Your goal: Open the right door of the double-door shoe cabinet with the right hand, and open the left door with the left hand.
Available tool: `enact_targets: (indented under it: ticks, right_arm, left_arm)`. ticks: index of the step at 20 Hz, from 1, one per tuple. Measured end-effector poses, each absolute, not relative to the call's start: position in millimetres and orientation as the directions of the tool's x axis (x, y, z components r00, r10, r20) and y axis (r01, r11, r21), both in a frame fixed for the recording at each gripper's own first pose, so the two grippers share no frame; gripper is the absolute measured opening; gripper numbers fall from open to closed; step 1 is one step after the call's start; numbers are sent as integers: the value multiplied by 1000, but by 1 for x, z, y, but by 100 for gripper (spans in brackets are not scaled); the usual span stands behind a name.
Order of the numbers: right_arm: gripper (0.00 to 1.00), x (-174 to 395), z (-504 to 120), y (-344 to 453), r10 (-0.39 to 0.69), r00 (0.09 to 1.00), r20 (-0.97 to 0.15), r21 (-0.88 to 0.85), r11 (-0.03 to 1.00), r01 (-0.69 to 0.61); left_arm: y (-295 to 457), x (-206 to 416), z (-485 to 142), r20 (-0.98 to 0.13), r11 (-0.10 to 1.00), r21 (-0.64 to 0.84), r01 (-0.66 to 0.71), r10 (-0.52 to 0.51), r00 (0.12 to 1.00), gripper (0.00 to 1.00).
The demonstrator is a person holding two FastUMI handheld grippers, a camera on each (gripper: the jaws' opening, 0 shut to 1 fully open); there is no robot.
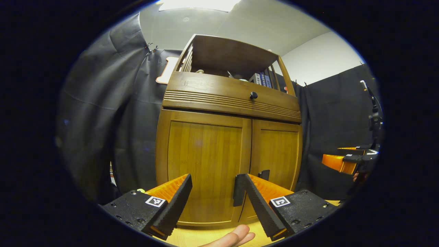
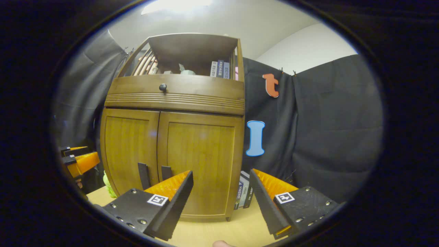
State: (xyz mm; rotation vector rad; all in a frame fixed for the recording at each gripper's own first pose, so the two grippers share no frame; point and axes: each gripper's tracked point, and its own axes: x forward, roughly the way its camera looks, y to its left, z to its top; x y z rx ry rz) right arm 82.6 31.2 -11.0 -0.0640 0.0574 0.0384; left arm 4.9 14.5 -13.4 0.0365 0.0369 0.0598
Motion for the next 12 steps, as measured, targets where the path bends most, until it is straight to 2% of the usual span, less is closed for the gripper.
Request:
enact_targets:
  ticks: [1, 2, 3, 5, 6, 7, 8, 9, 10, 12]
  right_arm:
    - [98, 90, -15, 35, 45, 997, -67, -57, 997, -49]
    - [94, 97, -18, 39, 55, 996, -74, -45, 997, -58]
    - [98, 104, -21, 47, 78, 994, -77, -33, 996, -81]
    - [94, 119, -29, 67, 127, 988, -85, -14, 992, -129]
    - [98, 129, -37, 80, 144, 985, -95, 0, 989, -145]
    - [98, 137, -46, 94, 166, 980, -109, 16, 986, -166]
    - [98, 142, -56, 112, 203, 971, -125, 33, 979, -201]
    - [94, 149, -65, 129, 229, 963, -142, 47, 973, -224]
    - [94, 158, -76, 140, 242, 957, -163, 52, 970, -236]
    - [97, 174, -99, 151, 228, 950, -213, 57, 974, -221]
  left_arm:
    - [17, 6, -13, -36, 997, 37, -66, 68, 997, 95]
    - [21, 8, -13, -35, 997, 37, -74, 75, 997, 92]
    - [27, 12, -13, -37, 996, 37, -80, 82, 996, 92]
    - [29, 22, -20, -42, 996, 34, -87, 88, 995, 92]
    - [30, 25, -22, -48, 996, 34, -88, 90, 995, 95]
    - [30, 25, -24, -51, 996, 32, -89, 90, 995, 92]
    - [29, 27, -24, -53, 996, 30, -88, 89, 995, 95]
    - [28, 28, -25, -55, 996, 29, -85, 86, 995, 92]
    - [27, 30, -27, -60, 996, 25, -81, 82, 995, 95]
    - [25, 34, -31, -69, 998, 11, -69, 70, 995, 96]
